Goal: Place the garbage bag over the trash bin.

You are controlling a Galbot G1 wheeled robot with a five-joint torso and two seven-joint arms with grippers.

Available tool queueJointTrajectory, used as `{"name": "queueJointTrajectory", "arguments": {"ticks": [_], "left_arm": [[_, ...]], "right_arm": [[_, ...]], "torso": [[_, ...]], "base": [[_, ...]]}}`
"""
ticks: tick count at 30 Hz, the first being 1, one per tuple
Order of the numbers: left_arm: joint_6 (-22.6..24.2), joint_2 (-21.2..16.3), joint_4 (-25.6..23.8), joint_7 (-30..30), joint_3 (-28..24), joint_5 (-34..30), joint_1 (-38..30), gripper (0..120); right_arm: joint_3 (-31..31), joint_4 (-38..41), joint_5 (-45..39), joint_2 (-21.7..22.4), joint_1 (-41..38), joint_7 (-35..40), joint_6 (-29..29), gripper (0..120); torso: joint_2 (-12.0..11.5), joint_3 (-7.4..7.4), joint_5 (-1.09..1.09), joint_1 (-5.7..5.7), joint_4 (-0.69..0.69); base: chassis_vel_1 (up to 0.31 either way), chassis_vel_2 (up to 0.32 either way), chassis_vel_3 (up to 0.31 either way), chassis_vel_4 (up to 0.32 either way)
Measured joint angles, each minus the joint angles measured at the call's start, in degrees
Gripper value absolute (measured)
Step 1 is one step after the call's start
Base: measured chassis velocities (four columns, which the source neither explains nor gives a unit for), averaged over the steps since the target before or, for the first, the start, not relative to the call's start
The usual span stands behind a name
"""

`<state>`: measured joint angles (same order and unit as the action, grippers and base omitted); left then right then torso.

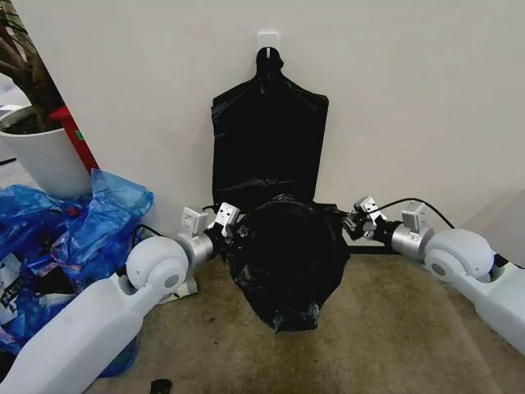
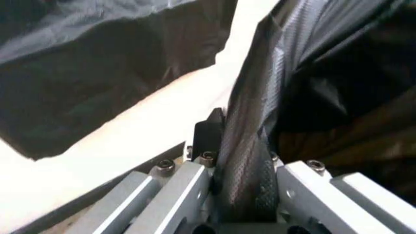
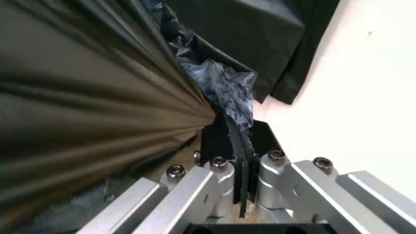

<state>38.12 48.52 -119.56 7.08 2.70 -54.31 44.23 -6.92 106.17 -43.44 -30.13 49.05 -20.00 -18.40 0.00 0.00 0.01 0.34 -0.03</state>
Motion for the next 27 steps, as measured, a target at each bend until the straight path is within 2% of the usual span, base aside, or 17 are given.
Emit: {"name": "queueJointTrajectory", "arguments": {"ticks": [7,11,14,17,18,20,21,22,23,25,27], "left_arm": [[-0.53,0.26,0.15,0.99,1.41,-4.90,0.16,1],[-1.26,0.33,0.21,1.73,1.98,-8.92,0.13,1],[-1.76,0.66,0.69,2.13,2.20,-12.62,-0.26,1],[-2.26,0.90,1.06,2.30,2.20,-13.57,-0.47,1],[-2.75,0.98,1.27,2.36,2.24,-13.85,-0.60,1],[-3.26,1.13,1.57,2.57,2.35,-14.17,-0.85,1],[-3.34,1.22,1.81,2.74,2.36,-14.25,-0.92,1],[-3.37,1.34,2.03,2.93,2.36,-14.35,-0.91,1],[-3.37,1.34,2.03,2.93,2.36,-14.35,-0.91,1],[-3.43,1.52,2.26,4.05,2.46,-14.90,-0.67,1],[-3.48,1.57,2.67,4.74,2.46,-15.08,-0.26,1]], "right_arm": [[0.13,-4.10,3.84,-0.48,0.21,-5.46,4.13,0],[0.48,-7.54,5.85,-1.38,0.14,-10.41,9.73,0],[0.77,-9.14,5.88,-2.18,0.25,-11.26,13.50,0],[0.79,-9.72,6.16,-2.40,0.53,-11.18,15.29,0],[0.59,-9.92,6.64,-2.40,0.95,-10.84,15.64,3],[0.00,-9.65,6.84,-2.03,1.72,-9.60,15.70,7],[-0.34,-8.75,6.43,-1.63,2.20,-8.89,15.70,15],[-0.59,-8.05,5.74,-1.28,2.54,-8.27,15.65,19],[-0.59,-8.05,5.74,-1.28,2.54,-8.27,15.65,19],[-0.99,-6.73,4.49,-1.03,2.66,-6.57,15.72,27],[-1.17,-5.54,3.78,-0.93,2.61,-4.26,16.34,37]], "torso": [[0.00,0.00,-0.01,0.00,0.01],[0.00,0.00,-0.01,0.00,0.01],[0.00,0.00,-0.01,0.00,0.02],[0.00,0.00,-0.01,0.00,0.01],[0.00,0.00,-0.03,0.00,0.03],[0.00,0.01,0.04,0.01,-0.04],[0.00,-0.01,0.00,0.00,0.01],[0.00,0.00,-0.07,0.01,-0.04],[0.00,0.00,-0.07,0.01,-0.04],[0.00,0.00,0.01,0.00,0.01],[0.00,0.00,-0.01,0.00,0.03]], "base": [[0.000,0.000,0.000,0.000],[0.000,0.000,0.000,0.000],[0.000,0.000,0.000,0.000],[0.000,0.000,0.000,0.000],[0.000,0.000,0.000,0.000],[0.000,0.000,0.000,0.000],[0.000,0.000,0.000,0.000],[0.000,0.000,0.000,0.000],[0.000,0.000,0.000,0.000],[0.000,0.000,0.000,0.000],[0.000,0.000,0.000,0.000]]}}
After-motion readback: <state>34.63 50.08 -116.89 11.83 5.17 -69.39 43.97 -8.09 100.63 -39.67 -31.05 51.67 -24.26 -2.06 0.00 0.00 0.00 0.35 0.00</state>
